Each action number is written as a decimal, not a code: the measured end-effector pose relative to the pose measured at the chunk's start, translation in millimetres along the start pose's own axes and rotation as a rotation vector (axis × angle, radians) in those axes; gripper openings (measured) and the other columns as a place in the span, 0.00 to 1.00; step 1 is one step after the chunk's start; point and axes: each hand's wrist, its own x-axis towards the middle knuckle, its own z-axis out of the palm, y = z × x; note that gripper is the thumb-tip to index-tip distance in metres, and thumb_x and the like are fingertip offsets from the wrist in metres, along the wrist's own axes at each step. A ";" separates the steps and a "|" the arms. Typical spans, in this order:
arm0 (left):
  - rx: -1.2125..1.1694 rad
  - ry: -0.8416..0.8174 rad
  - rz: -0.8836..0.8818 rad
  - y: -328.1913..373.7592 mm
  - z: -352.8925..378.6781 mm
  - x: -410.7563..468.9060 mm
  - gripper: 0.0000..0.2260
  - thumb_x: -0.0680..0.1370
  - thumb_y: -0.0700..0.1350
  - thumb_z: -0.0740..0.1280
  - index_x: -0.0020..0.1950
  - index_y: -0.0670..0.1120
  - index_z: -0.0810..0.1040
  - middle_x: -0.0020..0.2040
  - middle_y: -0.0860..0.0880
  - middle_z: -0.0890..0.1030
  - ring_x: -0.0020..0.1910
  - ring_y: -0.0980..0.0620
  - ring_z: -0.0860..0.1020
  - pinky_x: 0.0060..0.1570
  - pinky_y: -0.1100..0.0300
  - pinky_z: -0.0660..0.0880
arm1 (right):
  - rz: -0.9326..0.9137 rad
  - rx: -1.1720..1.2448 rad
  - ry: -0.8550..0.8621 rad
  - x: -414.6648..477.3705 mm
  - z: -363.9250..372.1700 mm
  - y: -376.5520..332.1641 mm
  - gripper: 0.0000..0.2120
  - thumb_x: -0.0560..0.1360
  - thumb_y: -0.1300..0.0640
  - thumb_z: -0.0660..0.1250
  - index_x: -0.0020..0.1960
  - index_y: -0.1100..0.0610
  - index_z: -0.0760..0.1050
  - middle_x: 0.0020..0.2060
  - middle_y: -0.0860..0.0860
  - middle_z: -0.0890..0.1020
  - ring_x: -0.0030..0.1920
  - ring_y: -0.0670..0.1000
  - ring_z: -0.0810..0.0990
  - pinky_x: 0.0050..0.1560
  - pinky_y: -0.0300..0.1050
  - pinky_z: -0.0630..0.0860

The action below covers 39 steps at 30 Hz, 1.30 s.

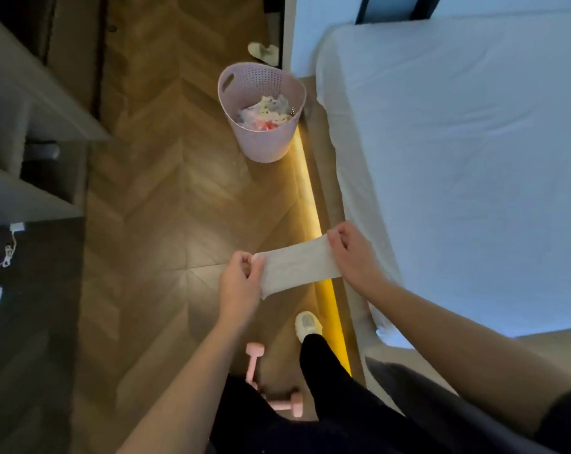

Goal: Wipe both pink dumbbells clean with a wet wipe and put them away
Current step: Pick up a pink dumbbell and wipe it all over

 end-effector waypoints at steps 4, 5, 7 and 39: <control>-0.108 0.117 -0.082 6.3 22.1 -13.5 0.12 0.82 0.50 0.63 0.40 0.47 0.70 0.32 0.50 0.75 0.28 0.51 0.72 0.23 0.64 0.67 | -0.146 -0.078 -0.117 25.8 -13.7 1.2 0.08 0.83 0.50 0.56 0.51 0.53 0.70 0.42 0.45 0.76 0.42 0.45 0.77 0.43 0.36 0.74; -0.133 0.136 -0.096 5.8 23.7 -15.2 0.12 0.82 0.50 0.63 0.40 0.47 0.69 0.32 0.49 0.75 0.27 0.52 0.73 0.24 0.62 0.69 | -0.159 -0.083 -0.138 28.2 -11.7 4.1 0.09 0.83 0.50 0.56 0.51 0.53 0.70 0.42 0.46 0.76 0.42 0.46 0.77 0.44 0.38 0.75; -0.201 0.168 -0.118 1.8 22.1 -18.3 0.12 0.82 0.49 0.62 0.42 0.46 0.72 0.32 0.47 0.75 0.26 0.53 0.73 0.27 0.55 0.72 | -0.187 -0.085 -0.180 30.8 -1.8 9.4 0.08 0.83 0.50 0.57 0.49 0.52 0.71 0.41 0.46 0.77 0.43 0.47 0.78 0.44 0.39 0.76; -0.634 0.817 -0.343 -488.9 173.5 -9.9 0.16 0.82 0.47 0.64 0.44 0.35 0.76 0.36 0.44 0.78 0.31 0.61 0.74 0.31 0.67 0.71 | -0.463 -0.141 -0.754 55.8 422.6 311.3 0.12 0.82 0.55 0.60 0.48 0.64 0.73 0.36 0.50 0.75 0.37 0.46 0.73 0.38 0.41 0.70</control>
